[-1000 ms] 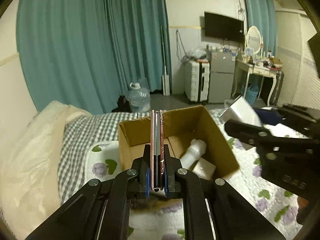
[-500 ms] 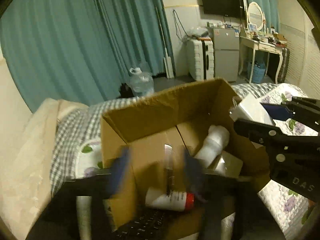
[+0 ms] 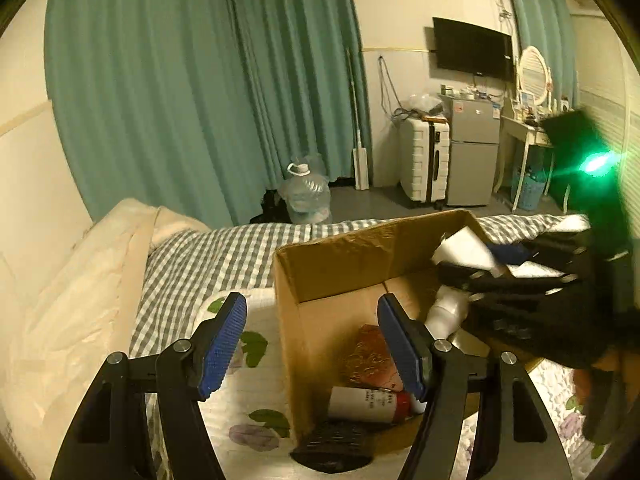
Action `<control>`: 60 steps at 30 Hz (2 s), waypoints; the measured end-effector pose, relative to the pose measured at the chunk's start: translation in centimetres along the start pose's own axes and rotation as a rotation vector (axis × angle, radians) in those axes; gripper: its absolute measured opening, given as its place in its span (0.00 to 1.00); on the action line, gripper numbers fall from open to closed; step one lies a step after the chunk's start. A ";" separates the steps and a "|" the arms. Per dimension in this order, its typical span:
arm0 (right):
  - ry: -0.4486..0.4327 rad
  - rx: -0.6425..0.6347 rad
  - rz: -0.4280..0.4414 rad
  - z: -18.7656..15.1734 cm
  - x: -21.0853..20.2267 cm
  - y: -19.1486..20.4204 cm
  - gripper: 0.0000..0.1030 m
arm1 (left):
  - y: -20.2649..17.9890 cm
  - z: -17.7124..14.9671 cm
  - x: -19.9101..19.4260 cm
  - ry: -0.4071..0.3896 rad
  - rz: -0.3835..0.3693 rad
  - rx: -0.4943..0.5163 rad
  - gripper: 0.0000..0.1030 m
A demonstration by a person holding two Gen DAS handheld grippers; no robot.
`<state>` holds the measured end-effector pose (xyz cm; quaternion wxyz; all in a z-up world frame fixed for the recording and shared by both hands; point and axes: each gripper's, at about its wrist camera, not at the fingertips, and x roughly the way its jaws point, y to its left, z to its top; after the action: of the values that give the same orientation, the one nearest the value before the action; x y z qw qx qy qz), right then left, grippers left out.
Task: Organize rigid objects
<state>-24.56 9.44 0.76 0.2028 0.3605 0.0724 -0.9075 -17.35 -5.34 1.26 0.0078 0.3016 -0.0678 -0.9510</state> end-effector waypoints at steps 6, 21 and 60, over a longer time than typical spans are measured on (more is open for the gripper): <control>0.120 0.039 0.045 -0.5 5.7 0.4 0.39 | 1.5 -0.6 1.5 0.028 -0.007 -0.040 0.69; -0.088 0.065 -0.058 2.1 -7.2 -0.3 0.72 | 0.7 2.5 -9.2 -0.119 0.001 -0.057 0.72; -0.419 0.122 -0.160 -11.1 -17.8 2.1 1.00 | 0.1 -8.0 -14.1 -0.278 0.138 -0.069 0.79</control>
<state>-4.98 16.27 4.85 0.1188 0.1687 0.0020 -0.9785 -1.27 -5.61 2.86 0.0739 0.1614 -0.0560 -0.9825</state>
